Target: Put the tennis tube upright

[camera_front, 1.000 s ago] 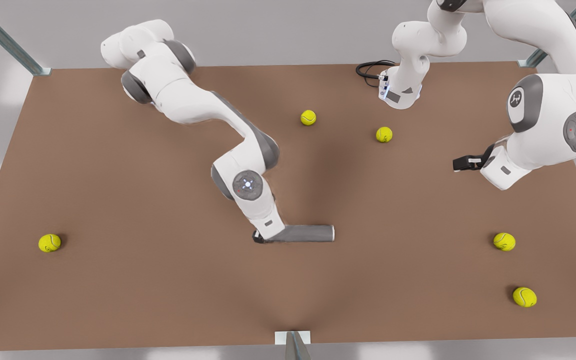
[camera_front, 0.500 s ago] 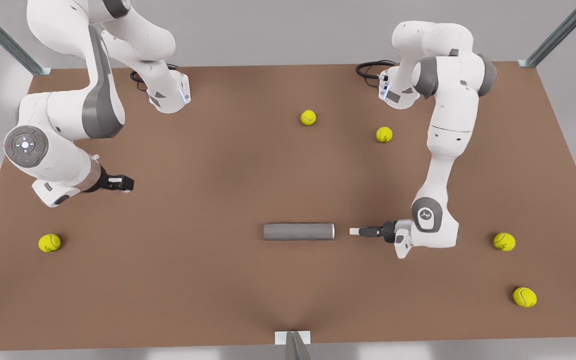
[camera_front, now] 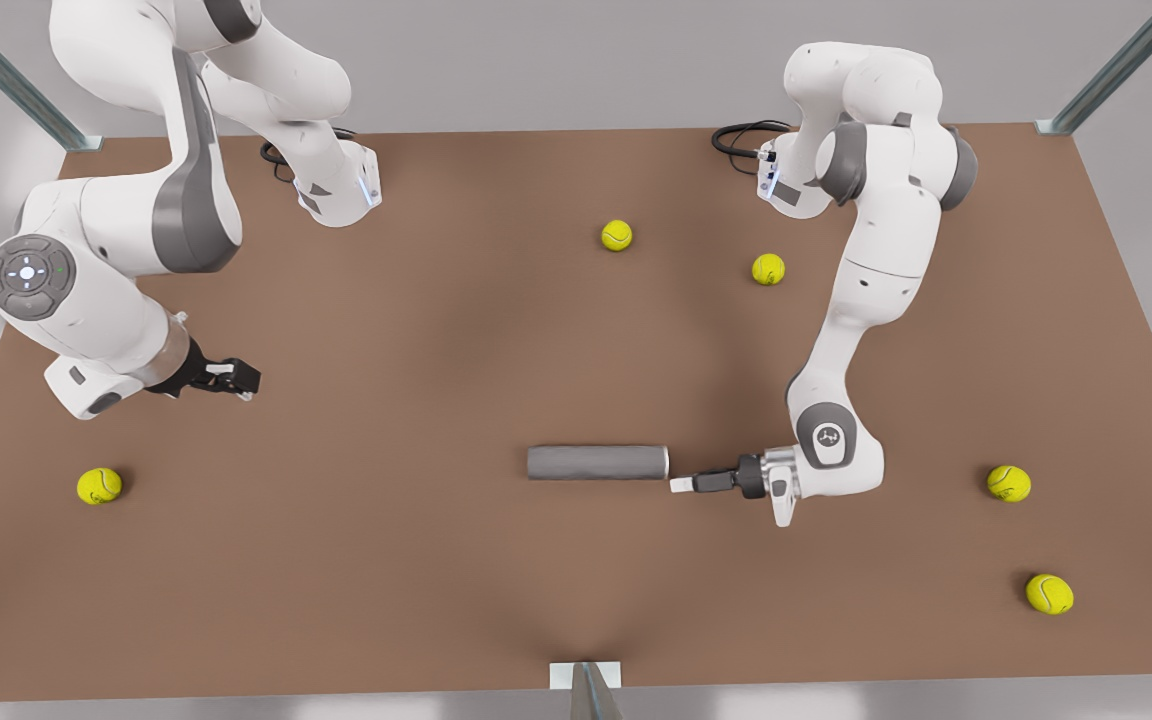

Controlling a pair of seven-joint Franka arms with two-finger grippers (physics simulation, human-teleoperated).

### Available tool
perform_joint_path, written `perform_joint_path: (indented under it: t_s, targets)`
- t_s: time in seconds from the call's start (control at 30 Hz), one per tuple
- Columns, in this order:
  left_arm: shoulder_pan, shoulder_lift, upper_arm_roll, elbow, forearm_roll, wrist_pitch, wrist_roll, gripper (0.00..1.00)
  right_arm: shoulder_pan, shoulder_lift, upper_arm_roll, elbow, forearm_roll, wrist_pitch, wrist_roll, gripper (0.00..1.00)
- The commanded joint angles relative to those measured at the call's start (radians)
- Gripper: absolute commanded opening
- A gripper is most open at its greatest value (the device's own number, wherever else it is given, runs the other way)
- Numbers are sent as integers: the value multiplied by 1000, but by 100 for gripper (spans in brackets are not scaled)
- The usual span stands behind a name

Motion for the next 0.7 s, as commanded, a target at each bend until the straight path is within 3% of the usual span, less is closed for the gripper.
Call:
perform_joint_path:
  t_s: [0.0, 0.67]
  targets:
    - [0, 0, 0, 0, -23, -1, 20, 100, 2, 0, 0, 0, 1, 0, 0, 100]
    - [-22, -22, -3, -98, -17, -41, 145, 100, 0, 3, 1, 0, -1, 0, -2, 100]
